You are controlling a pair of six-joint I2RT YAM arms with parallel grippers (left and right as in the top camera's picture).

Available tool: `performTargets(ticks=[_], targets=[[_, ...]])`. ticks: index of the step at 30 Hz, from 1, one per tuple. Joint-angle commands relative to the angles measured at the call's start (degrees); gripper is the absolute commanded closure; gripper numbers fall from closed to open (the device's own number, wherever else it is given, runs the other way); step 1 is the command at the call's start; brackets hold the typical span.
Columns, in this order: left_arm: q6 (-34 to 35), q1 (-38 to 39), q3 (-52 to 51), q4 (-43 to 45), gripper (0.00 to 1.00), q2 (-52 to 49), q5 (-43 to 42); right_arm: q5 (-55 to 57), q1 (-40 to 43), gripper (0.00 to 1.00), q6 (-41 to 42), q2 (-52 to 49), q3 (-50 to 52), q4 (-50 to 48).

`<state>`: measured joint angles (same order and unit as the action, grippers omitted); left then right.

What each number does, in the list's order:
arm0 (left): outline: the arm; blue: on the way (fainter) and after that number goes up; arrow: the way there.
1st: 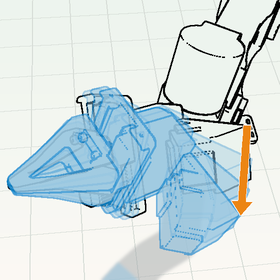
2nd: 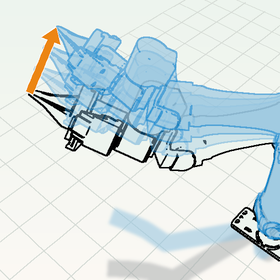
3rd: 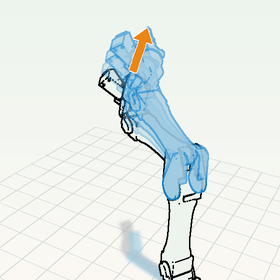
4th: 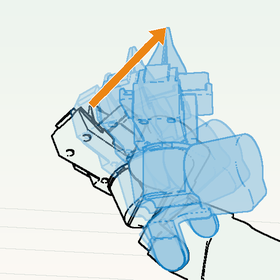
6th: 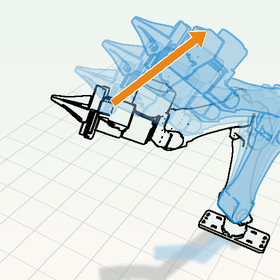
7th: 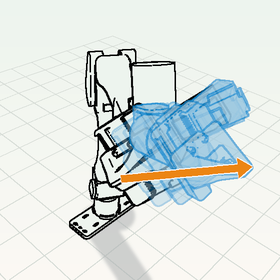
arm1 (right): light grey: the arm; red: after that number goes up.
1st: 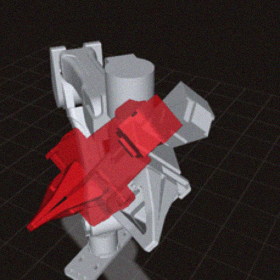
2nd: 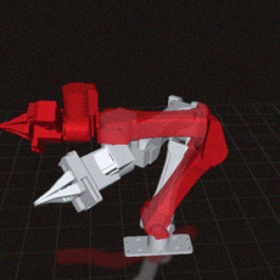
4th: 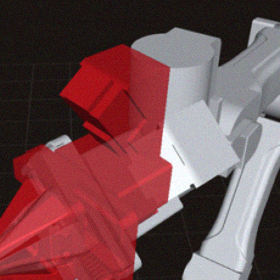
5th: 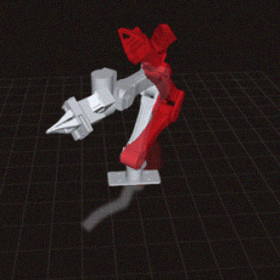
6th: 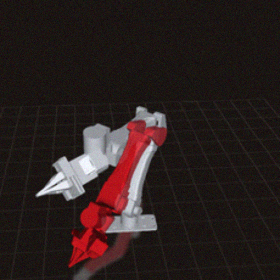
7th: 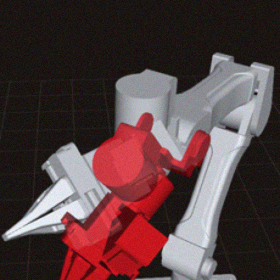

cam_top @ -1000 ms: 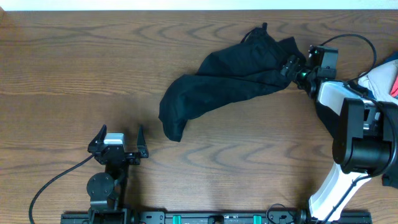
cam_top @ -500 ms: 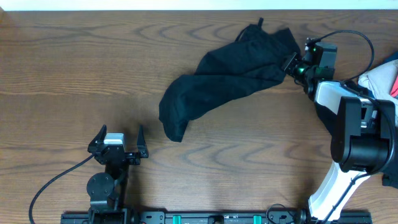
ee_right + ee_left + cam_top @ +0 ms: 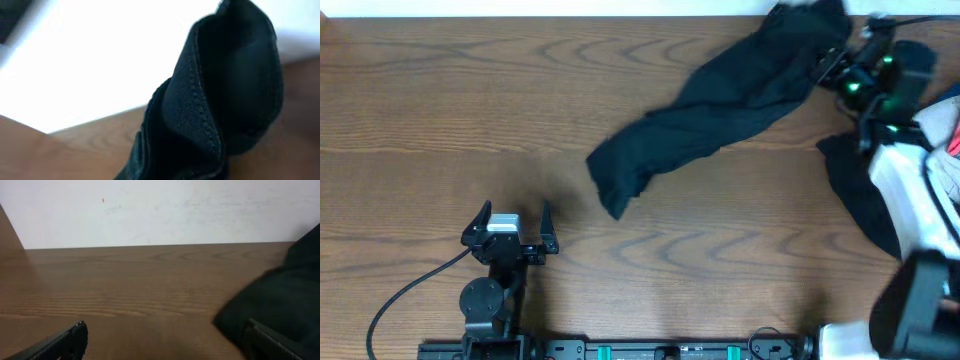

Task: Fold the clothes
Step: 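Lift the trousers high with the right gripper so the legs hang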

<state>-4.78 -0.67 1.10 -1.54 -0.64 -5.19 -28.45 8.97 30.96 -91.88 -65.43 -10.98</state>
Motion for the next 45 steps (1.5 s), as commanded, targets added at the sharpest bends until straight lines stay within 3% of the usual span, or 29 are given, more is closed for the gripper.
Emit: performTargets(ticks=[1, 11, 28, 35, 45], targets=[[-0.57, -0.28, -0.87, -2.08, 0.02, 0.04, -0.79, 1.77, 1.01, 0.98, -0.85, 5.99, -1.33, 1.18], [-0.57, -0.28, -0.87, -2.08, 0.02, 0.04, -0.81, 5.81, -0.39, 0.99, -1.22, 16.33, -4.22, 4.94], [-0.57, -0.28, -0.87, -2.08, 0.02, 0.04, -0.81, 12.41, -16.72, 0.99, -7.8, 17.25, -28.39, 23.17], [-0.57, -0.28, -0.87, -2.05, 0.02, 0.04, -0.55, 16.68, -20.79, 0.99, -8.15, 17.25, -35.15, 22.75], [-0.55, -0.28, -0.87, -1.95, 0.02, 0.04, -0.2, 16.65, -20.79, 0.99, -2.99, 17.11, -37.31, 13.86]])
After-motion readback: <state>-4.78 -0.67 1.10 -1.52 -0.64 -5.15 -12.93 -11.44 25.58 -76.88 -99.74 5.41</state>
